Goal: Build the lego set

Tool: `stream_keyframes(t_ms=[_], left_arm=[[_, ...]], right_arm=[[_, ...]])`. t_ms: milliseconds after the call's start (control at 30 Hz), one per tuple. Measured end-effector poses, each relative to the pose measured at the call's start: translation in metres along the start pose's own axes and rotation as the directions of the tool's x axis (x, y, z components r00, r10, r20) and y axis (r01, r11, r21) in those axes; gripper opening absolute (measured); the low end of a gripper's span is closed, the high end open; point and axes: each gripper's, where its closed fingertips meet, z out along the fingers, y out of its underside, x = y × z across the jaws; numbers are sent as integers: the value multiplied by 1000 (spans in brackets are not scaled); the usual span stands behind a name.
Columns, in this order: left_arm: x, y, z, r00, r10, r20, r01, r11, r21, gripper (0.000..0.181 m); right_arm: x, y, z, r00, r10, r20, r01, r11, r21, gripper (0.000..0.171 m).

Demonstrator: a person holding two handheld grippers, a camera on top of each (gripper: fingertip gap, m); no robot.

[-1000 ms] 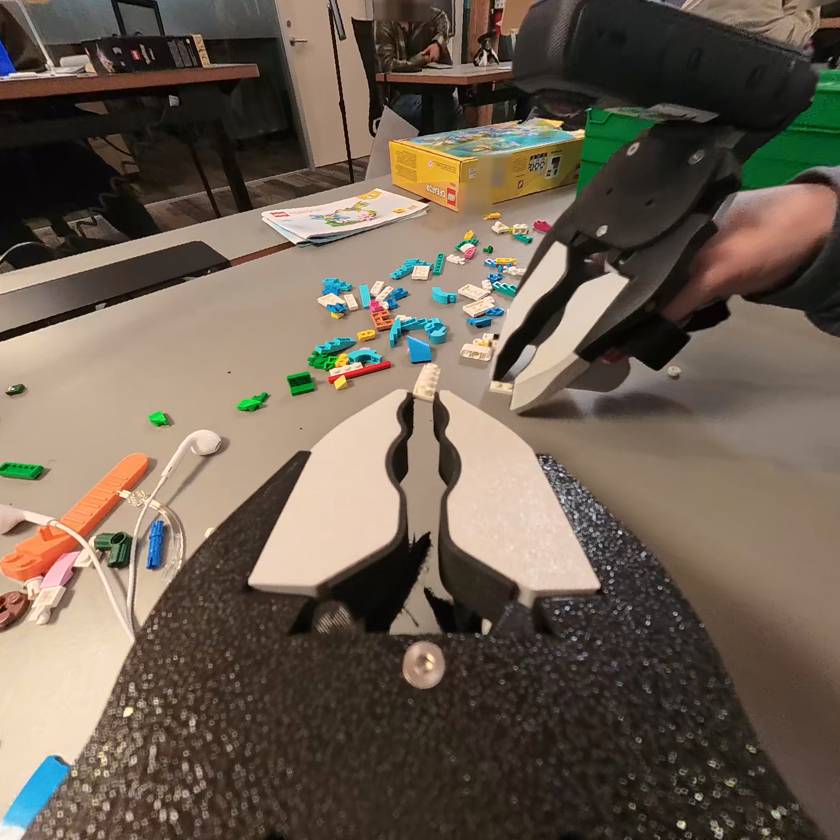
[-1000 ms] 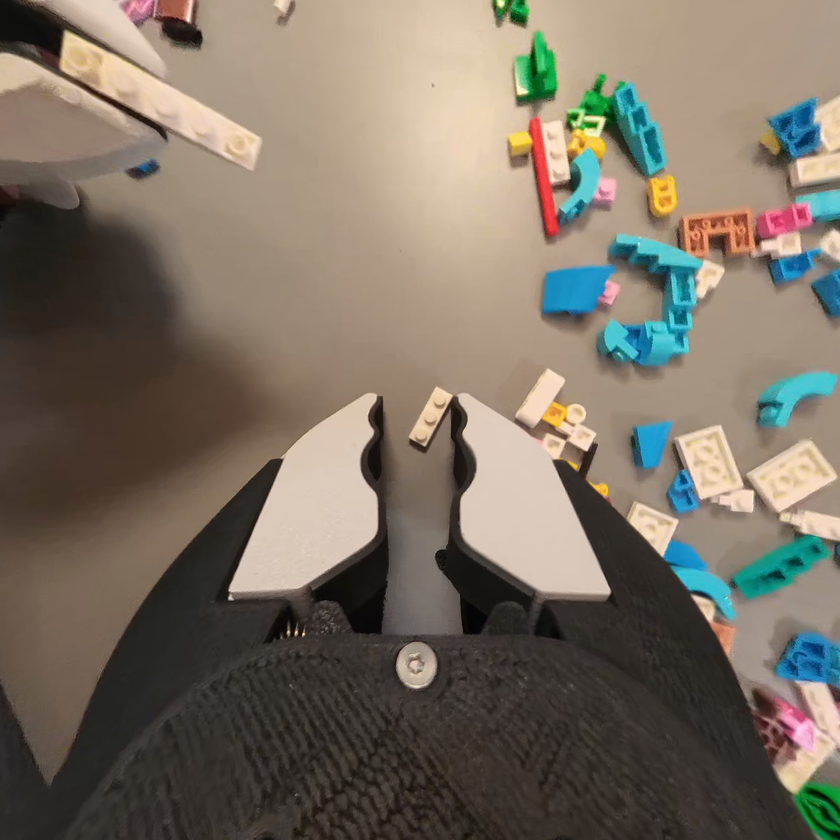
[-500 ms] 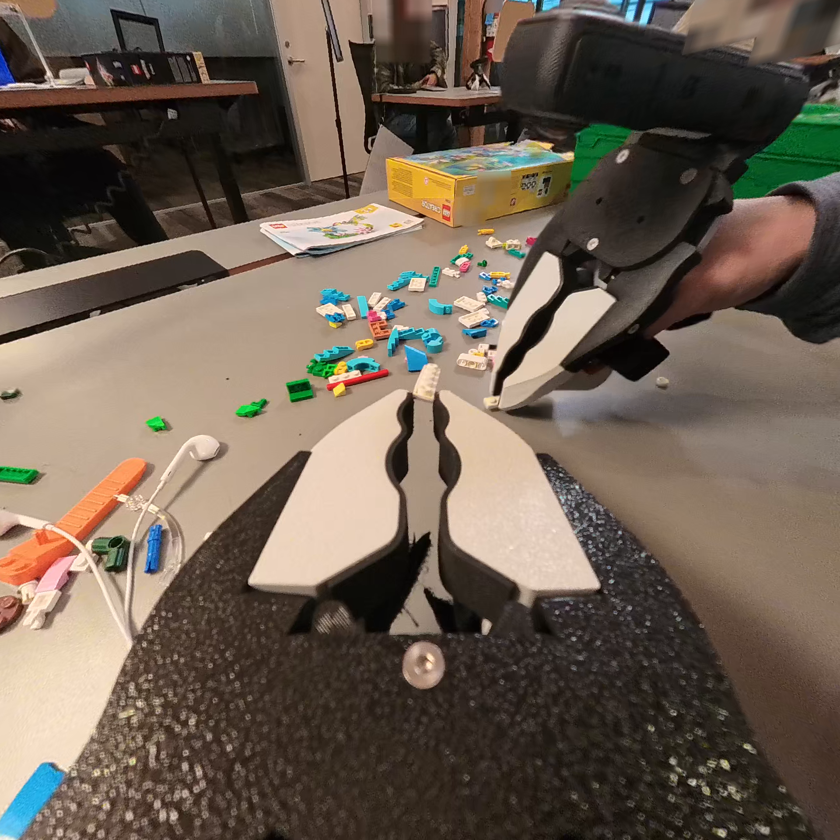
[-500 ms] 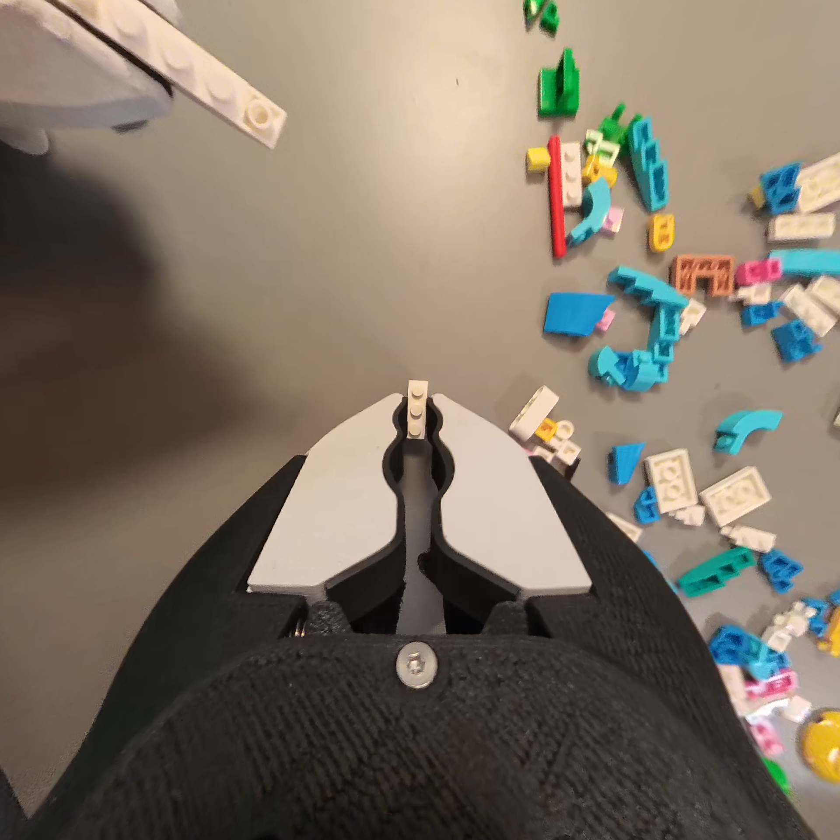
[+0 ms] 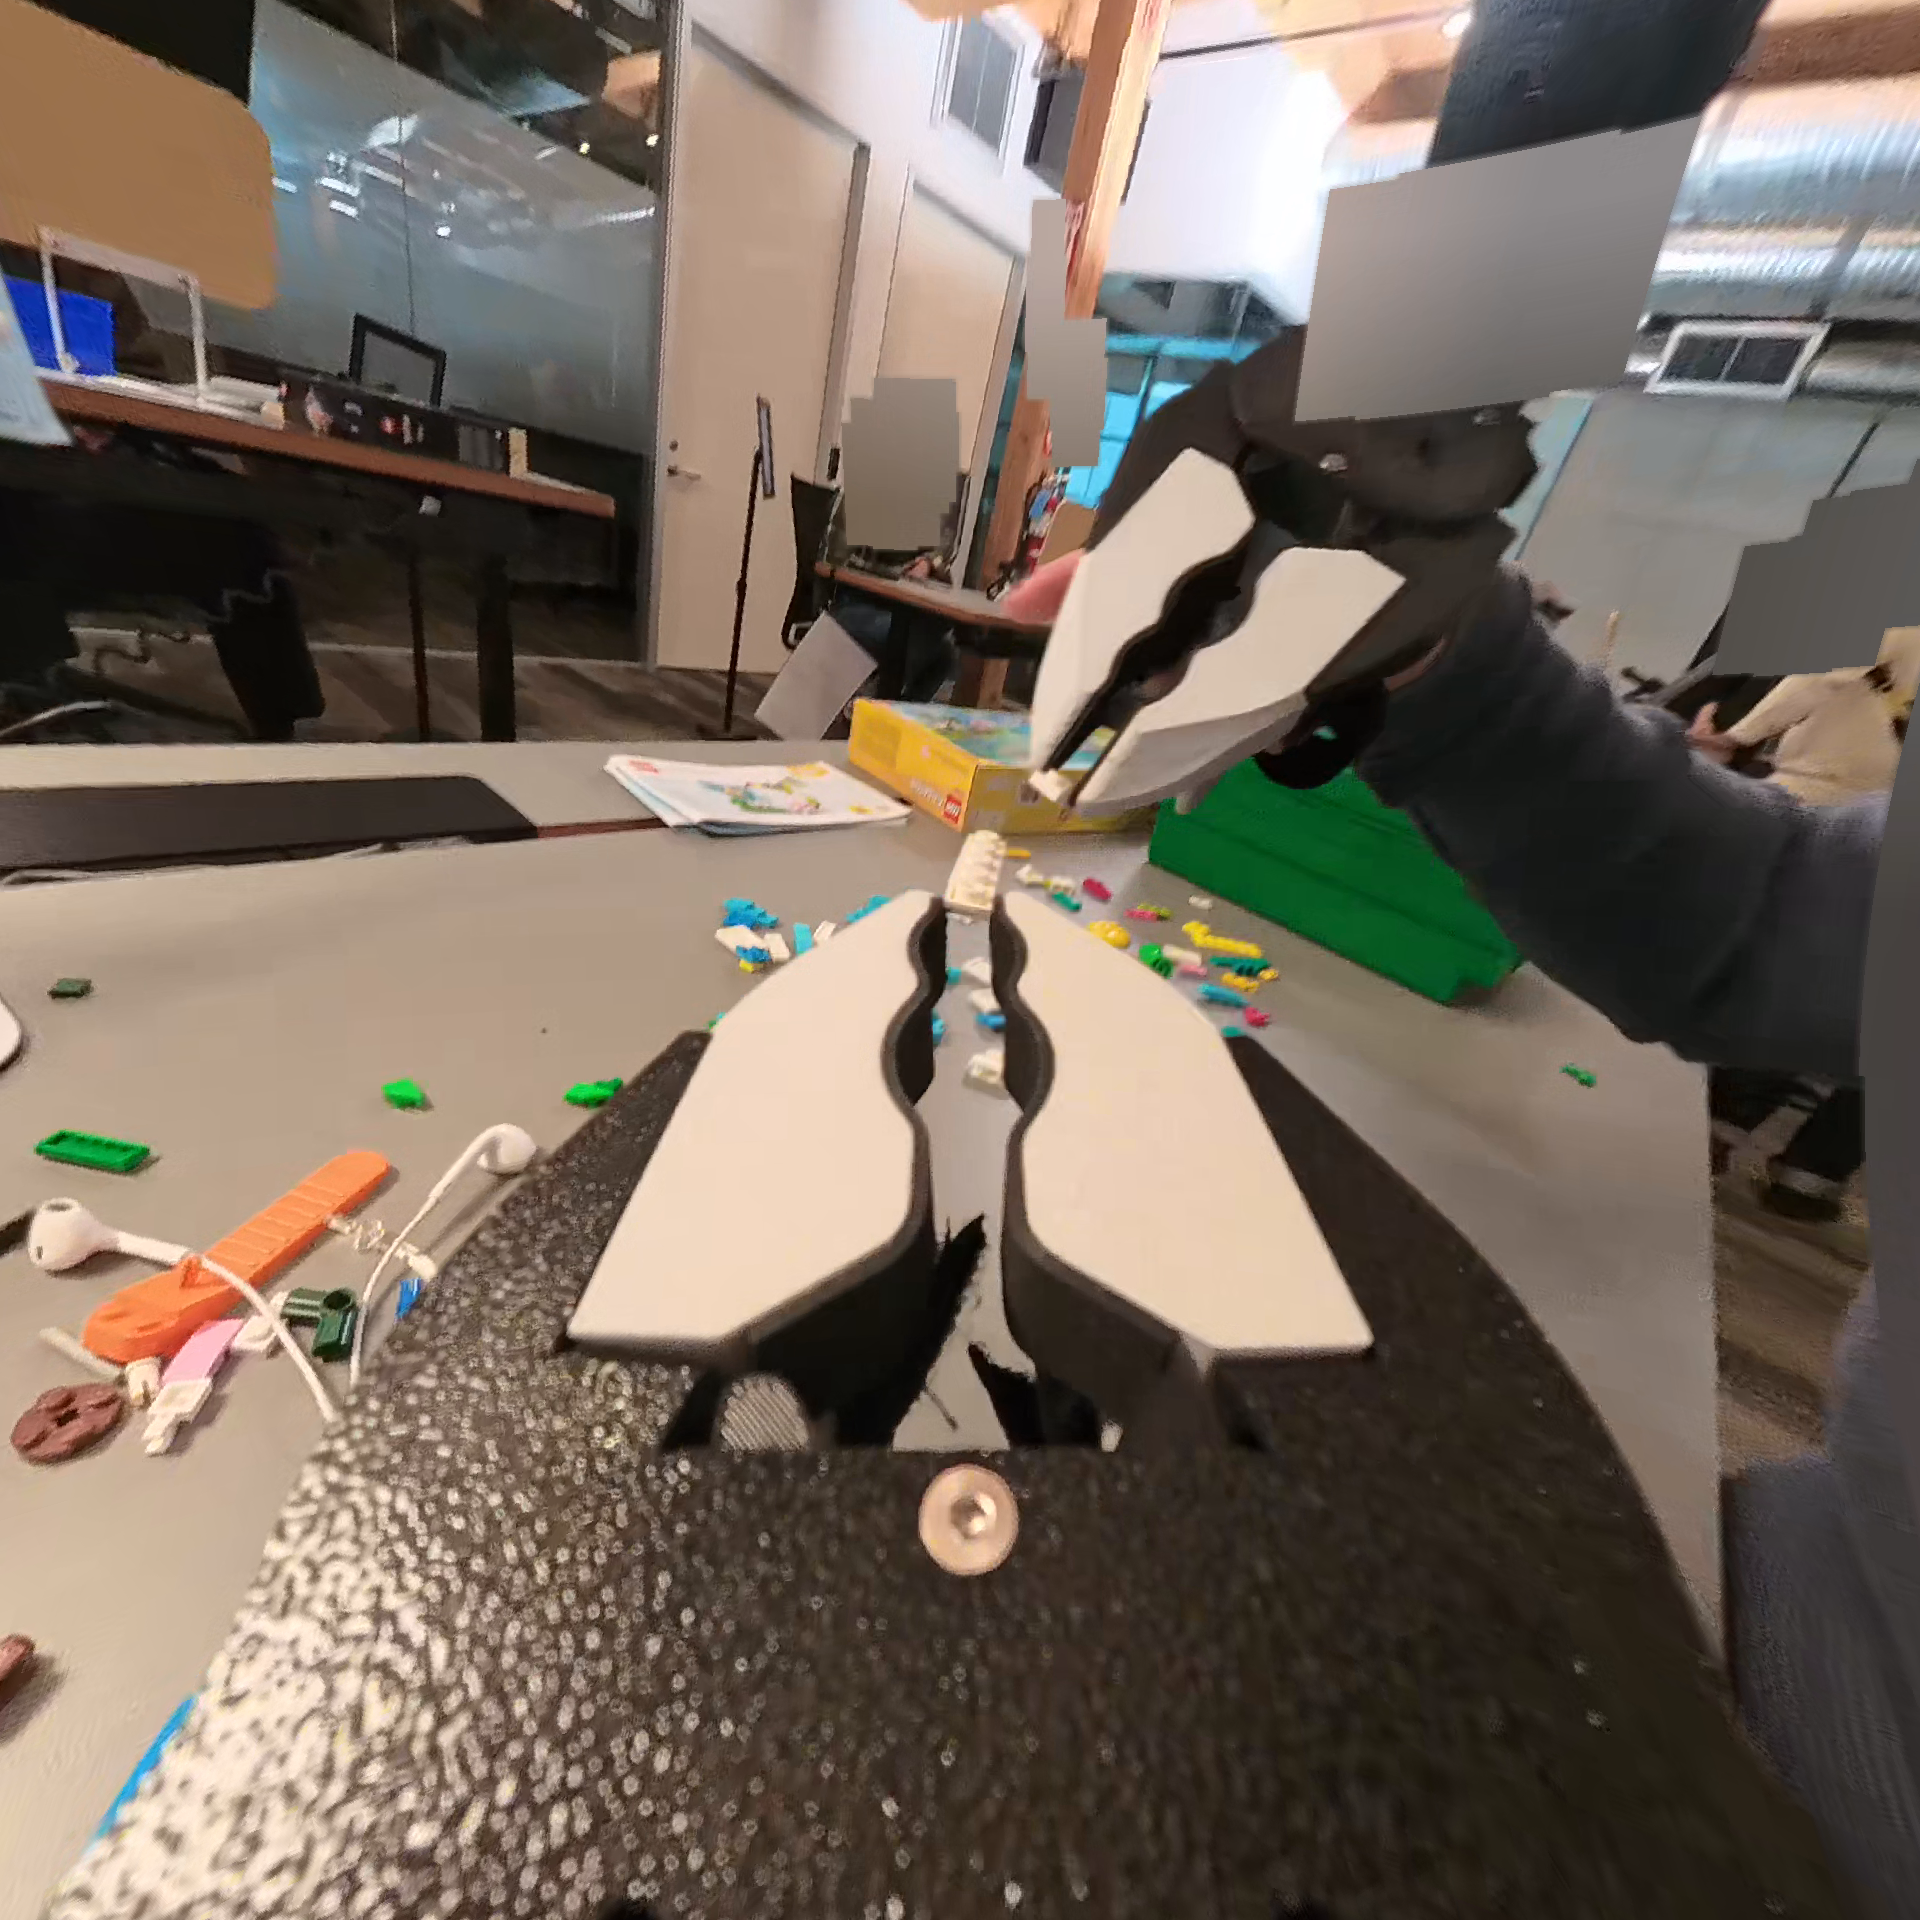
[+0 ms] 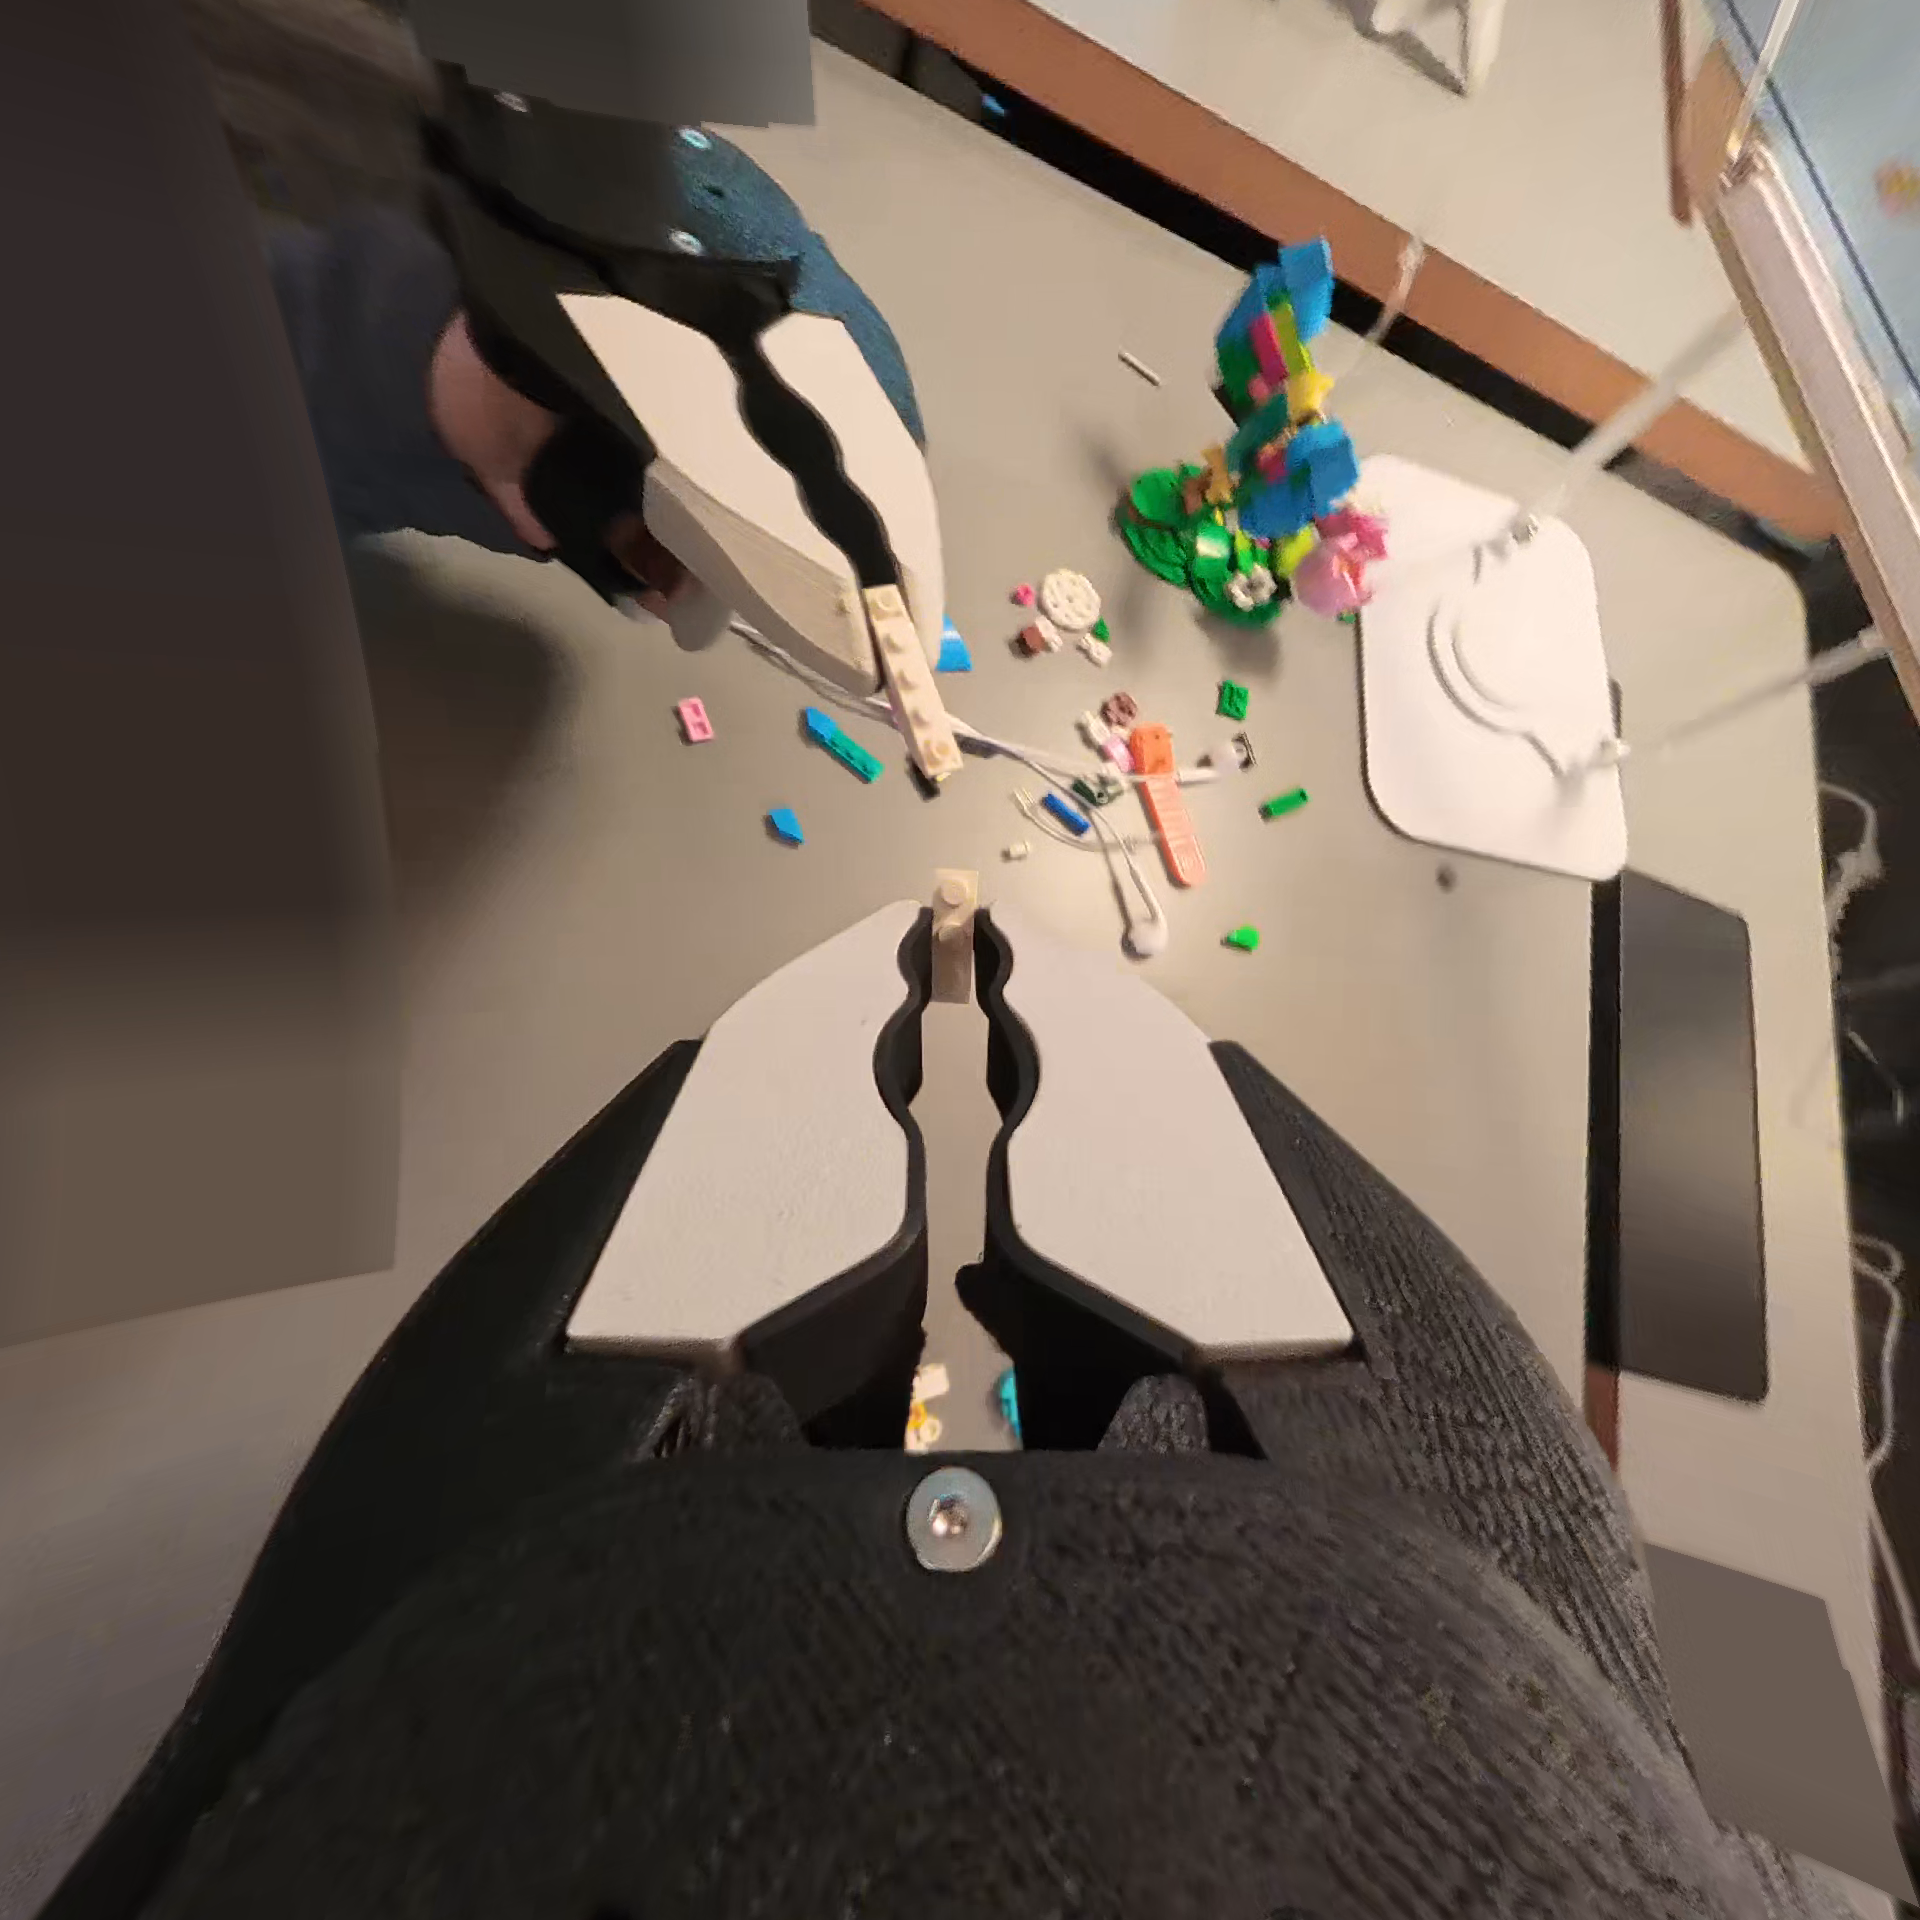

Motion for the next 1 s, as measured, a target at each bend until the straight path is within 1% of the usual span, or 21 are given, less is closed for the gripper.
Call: stream_keyframes(t_ms=[100,200,367,500,533,667,833,933,1000], left_arm=[[9,-16,-7,999,24,-38,-21,997,70,8],[15,-23,-8,998,50,-50,-45,996,83,8],[25,-28,-8,995,75,-72,-68,993,95,8],[27,-30,-9,994,72,-87,-63,993,99,8],[27,-30,-9,994,68,-86,-60,994,96,8],[24,-29,-10,995,68,-71,-63,995,83,8],[23,-28,-9,996,60,-71,-54,995,81,8],[22,-26,-9,996,50,-73,-44,996,76,8],[22,-26,-8,996,44,-75,-38,996,78,8]], right_arm=[[-6,-17,2,994,-71,88,72,997,-9,6],[-8,-28,1,980,-142,140,147,989,-24,6],[-13,-34,3,962,-142,234,163,984,-71,6],[-15,-45,-2,952,-129,278,143,989,-29,6],[-13,-46,-3,955,-126,269,138,990,-26,3],[-12,-51,-7,953,-138,271,145,989,-5,3],[-8,-48,-7,956,-147,254,158,987,-22,3],[-4,-55,-10,963,-125,240,120,992,33,3],[-8,-63,-11,960,-99,262,73,992,106,3]])
